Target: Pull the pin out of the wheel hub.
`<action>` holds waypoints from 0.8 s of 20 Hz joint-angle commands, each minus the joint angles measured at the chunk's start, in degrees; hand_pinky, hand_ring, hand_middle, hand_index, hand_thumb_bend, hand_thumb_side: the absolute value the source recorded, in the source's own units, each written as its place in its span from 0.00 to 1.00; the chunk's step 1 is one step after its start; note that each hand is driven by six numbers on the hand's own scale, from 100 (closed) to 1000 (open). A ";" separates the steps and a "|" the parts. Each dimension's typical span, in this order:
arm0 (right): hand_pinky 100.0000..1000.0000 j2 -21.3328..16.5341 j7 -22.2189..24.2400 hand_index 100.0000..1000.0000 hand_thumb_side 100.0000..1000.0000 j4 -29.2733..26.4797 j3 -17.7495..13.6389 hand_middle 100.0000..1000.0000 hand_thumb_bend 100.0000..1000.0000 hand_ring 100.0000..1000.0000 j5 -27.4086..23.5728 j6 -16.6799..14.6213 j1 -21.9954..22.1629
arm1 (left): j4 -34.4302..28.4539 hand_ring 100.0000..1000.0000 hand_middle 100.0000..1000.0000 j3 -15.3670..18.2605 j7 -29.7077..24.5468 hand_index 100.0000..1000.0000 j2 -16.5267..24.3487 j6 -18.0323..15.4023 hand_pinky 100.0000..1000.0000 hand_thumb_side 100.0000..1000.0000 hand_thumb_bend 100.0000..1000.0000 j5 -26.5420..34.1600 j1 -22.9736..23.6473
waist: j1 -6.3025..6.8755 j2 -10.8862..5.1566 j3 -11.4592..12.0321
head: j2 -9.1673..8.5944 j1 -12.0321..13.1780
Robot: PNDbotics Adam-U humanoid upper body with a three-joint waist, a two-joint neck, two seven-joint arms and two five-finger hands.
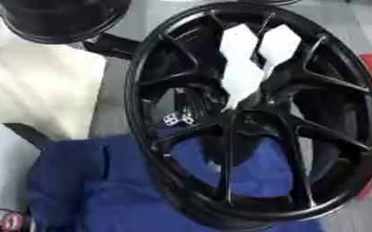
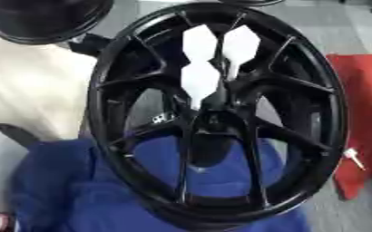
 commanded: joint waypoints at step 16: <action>0.71 -1.88 -0.97 0.73 0.68 -0.57 -0.97 0.63 0.00 0.56 -0.45 -0.30 1.08 | -0.05 0.71 0.68 -9.17 -9.74 0.75 25.23 6.08 0.74 0.55 0.53 -10.94 -3.81 | 1.04 -1.61 -1.28 | -0.55 -1.74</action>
